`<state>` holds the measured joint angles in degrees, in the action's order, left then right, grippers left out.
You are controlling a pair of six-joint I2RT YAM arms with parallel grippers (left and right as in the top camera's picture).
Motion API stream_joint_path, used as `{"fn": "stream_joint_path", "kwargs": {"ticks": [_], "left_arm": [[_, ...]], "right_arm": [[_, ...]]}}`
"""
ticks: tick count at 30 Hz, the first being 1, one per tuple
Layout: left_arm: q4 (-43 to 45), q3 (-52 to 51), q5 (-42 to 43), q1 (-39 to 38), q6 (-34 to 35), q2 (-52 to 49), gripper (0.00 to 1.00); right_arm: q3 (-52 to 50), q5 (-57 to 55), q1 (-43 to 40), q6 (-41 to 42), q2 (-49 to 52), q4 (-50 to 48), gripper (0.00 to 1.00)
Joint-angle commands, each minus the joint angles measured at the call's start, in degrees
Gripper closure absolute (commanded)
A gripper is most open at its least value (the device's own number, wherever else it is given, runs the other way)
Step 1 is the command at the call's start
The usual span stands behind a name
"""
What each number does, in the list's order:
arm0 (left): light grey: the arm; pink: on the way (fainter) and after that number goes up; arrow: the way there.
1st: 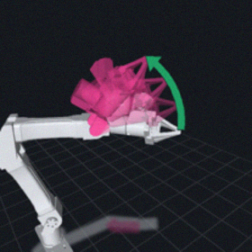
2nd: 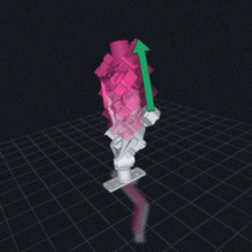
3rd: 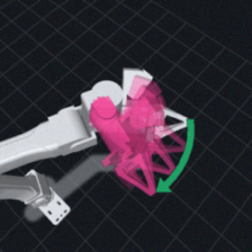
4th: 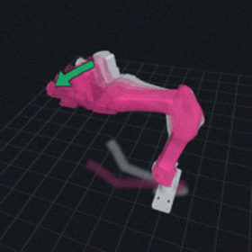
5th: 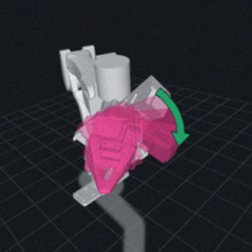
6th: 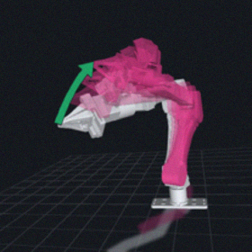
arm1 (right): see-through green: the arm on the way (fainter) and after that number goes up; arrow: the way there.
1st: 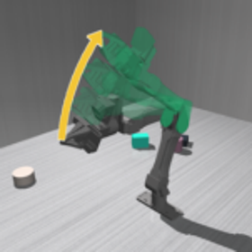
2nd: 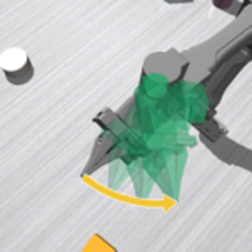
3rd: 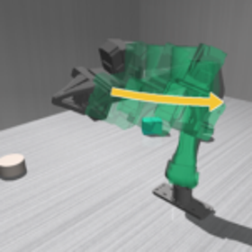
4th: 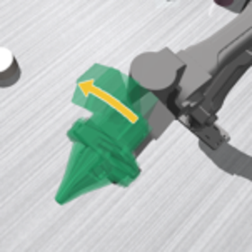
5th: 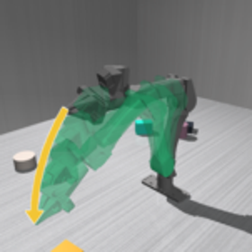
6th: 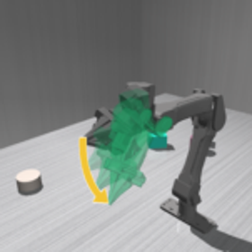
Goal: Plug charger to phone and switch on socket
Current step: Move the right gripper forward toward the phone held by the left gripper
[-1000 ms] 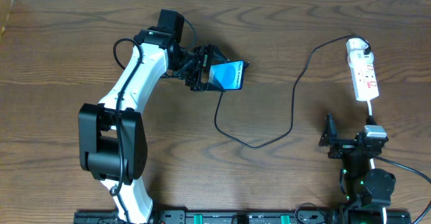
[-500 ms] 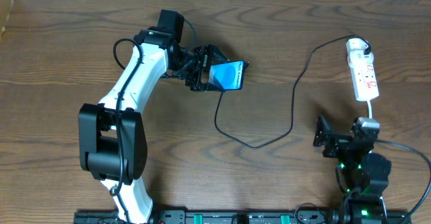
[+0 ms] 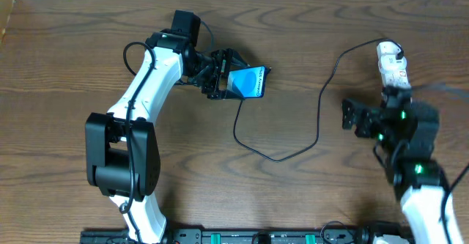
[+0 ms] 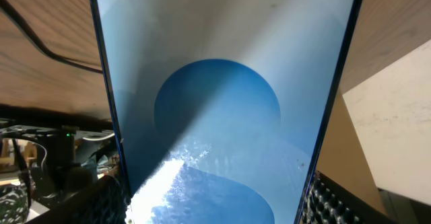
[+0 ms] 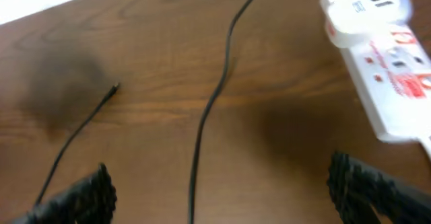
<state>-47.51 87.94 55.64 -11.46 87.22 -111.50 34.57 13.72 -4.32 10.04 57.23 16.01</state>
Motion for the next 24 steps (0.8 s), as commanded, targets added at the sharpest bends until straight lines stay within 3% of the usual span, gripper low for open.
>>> {"fn": "stream_joint_path", "kwargs": {"ticks": [1, 8, 24], "left_arm": [[0.02, 1.14, 2.49, 0.02, 0.57, 1.57, 0.45], [0.07, 1.14, 4.28, 0.04, 2.75, 1.57, 0.45], [0.04, 1.14, 4.37, 0.02, 4.42, 1.57, 0.44]], "right_arm": [[8.74, 3.45, 0.17, -4.42, 6.34, 5.60, 0.01], [23.78, 3.41, 0.17, -4.57, 16.74, 22.67, 0.01], [24.57, 7.91, 0.24, -1.27, 17.77, 21.27, 0.01]]}}
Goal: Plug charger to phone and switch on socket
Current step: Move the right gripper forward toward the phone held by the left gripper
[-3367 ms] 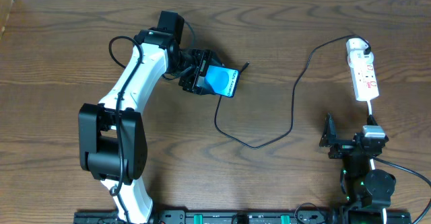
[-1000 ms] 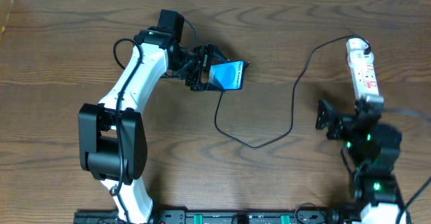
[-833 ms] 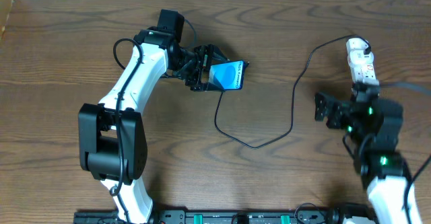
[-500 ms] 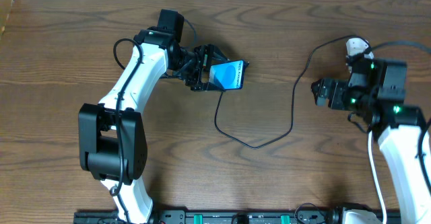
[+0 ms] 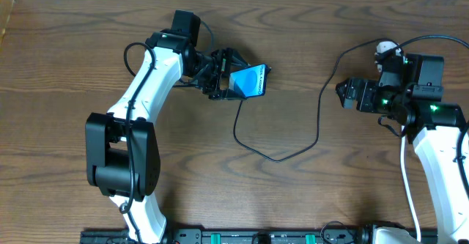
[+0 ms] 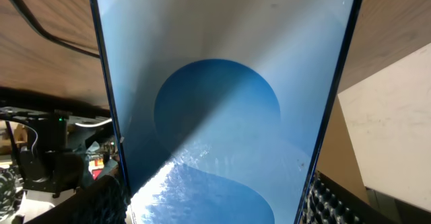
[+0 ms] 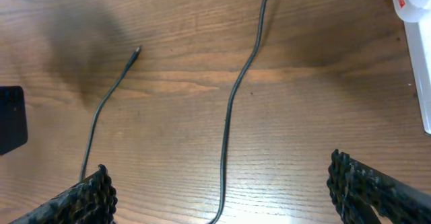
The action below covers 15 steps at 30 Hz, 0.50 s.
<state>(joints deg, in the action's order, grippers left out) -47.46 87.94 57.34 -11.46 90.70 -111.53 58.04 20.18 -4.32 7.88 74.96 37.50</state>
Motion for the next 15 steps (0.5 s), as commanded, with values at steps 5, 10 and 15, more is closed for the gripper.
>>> {"fn": "stream_joint_path", "kwargs": {"ticks": [5, 10, 15], "left_arm": [[0.02, 1.14, 2.64, 0.02, 0.94, 1.60, 0.45], [0.00, 1.14, 1.97, 0.02, 0.94, 1.60, 0.45], [0.00, 1.14, 1.09, 0.02, 0.94, 1.60, 0.45]], "right_arm": [[1.09, 5.03, 0.26, 1.53, 0.07, -1.42, 0.01], [1.09, 6.80, 0.31, 5.57, 0.07, -4.52, 0.01], [1.09, 11.06, 0.33, 9.57, 0.07, -9.44, 0.07]]}}
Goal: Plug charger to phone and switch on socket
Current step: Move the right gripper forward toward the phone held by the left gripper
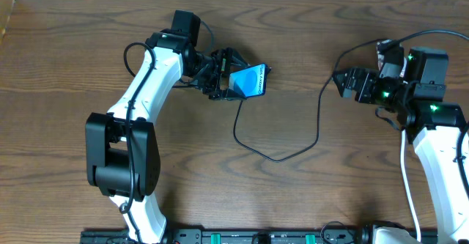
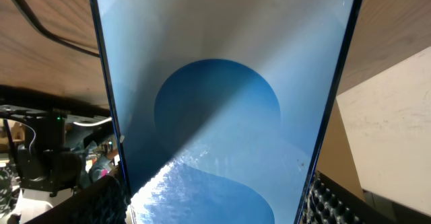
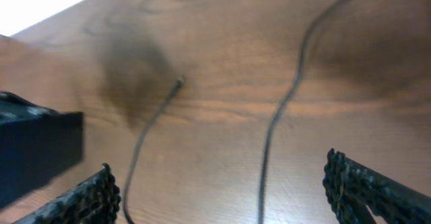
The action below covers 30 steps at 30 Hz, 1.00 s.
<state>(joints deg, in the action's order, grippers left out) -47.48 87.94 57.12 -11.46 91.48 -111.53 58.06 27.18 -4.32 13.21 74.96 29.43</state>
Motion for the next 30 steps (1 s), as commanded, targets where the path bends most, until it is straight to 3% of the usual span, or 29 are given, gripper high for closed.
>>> {"fn": "stream_joint_path", "kwargs": {"ticks": [1, 14, 23, 30], "left_arm": [[0.02, 1.14, 1.31, 0.02, 0.15, 1.60, 0.44], [0.04, 1.14, -1.44, 0.02, 0.11, 1.60, 0.44], [0.00, 1.11, -11.96, 0.02, -0.79, 1.60, 0.45], [-0.02, 1.11, -20.06, 0.02, -0.76, 1.60, 0.44]], "right_arm": [[1.07, 4.57, 0.35, 5.07, 0.07, -1.84, 0.08], [3.96, 6.01, 4.83, 9.51, 0.90, -5.49, 0.17], [15.26, 10.38, 7.41, 5.97, 10.69, 1.14, 0.19], [16.94, 12.52, 12.15, 3.13, 18.40, -1.68, 0.17]]}}
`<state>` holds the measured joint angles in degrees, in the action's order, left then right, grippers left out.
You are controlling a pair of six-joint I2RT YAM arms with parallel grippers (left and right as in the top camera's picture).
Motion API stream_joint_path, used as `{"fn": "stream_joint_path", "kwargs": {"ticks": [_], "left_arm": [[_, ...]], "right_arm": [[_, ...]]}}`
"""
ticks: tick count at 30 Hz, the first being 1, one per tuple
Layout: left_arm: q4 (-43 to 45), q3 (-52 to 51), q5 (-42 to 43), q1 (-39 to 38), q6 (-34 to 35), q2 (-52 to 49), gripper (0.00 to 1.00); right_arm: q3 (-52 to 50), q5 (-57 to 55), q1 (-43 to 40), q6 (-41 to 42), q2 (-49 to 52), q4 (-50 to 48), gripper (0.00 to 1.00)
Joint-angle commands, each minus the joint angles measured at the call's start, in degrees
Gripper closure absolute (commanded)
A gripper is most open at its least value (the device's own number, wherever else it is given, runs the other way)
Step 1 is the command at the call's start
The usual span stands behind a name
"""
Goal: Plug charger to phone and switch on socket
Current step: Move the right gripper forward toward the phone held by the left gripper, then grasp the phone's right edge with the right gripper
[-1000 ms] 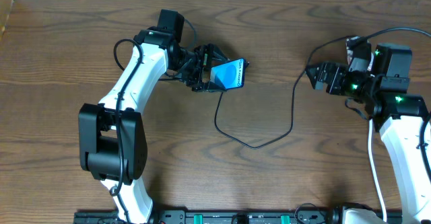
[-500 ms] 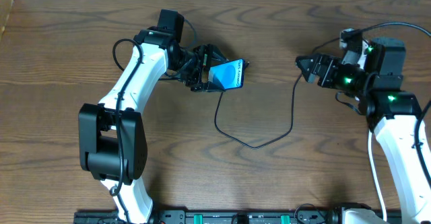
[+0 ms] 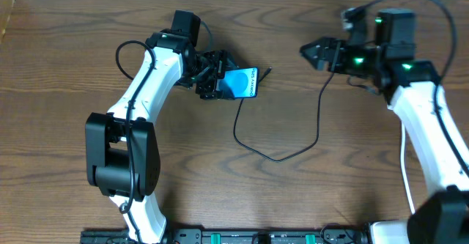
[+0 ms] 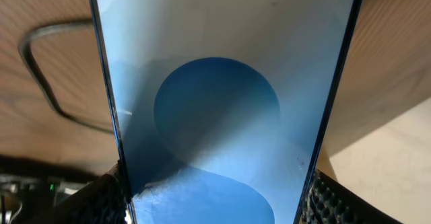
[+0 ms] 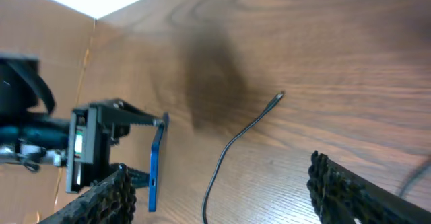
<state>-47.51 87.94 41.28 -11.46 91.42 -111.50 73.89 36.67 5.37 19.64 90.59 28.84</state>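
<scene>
A blue phone [image 3: 242, 83] is held off the table, with my left gripper [image 3: 222, 83] shut on its sides. It fills the left wrist view [image 4: 222, 96] and shows edge-on in the right wrist view [image 5: 153, 162]. The charger cable's free tip [image 3: 265, 71] lies on the wood just right of the phone. The black cable [image 3: 275, 156] loops toward me and back up to the right. My right gripper [image 3: 311, 52] hovers open and empty to the right of the tip [image 5: 279, 97]. The socket strip is hidden under the right arm.
The brown wooden table [image 3: 88, 193] ends at a white wall along the far edge. My left arm's cable arcs near its wrist [image 3: 128, 50]. The right arm [image 3: 425, 127] stretches along the right side.
My right gripper has moved left and farther away, from the right edge to near the cable tip. The left gripper has tipped the phone down toward the table and shifted it slightly left.
The left gripper held the phone up at every moment. My right gripper was open near the white socket strip at the right. It then stood farther back at the right edge, then slightly left, and now hangs right of the cable tip.
</scene>
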Motion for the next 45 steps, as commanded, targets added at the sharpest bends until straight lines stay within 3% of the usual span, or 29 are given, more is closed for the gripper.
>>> {"fn": "stream_joint_path", "kwargs": {"ticks": [1, 17, 28, 45], "left_arm": [[0.00, 1.11, -4.98, 0.02, -0.70, 1.57, 0.45], [-0.66, 1.11, -11.61, 0.02, -0.68, 1.57, 0.45], [-0.68, 1.11, -11.63, 0.02, -0.68, 1.57, 0.45], [-0.68, 1.11, -12.00, 0.02, -0.68, 1.57, 0.44]], "right_arm": [[1.11, 4.20, 3.21, -4.00, 3.74, -1.88, 0.16], [1.09, 9.94, 11.56, -4.04, 15.69, -10.49, 0.23], [1.09, 10.38, 16.26, 6.21, 21.73, -17.73, 0.43], [1.09, 5.27, 21.49, 16.61, 24.24, -22.95, 0.62]]}}
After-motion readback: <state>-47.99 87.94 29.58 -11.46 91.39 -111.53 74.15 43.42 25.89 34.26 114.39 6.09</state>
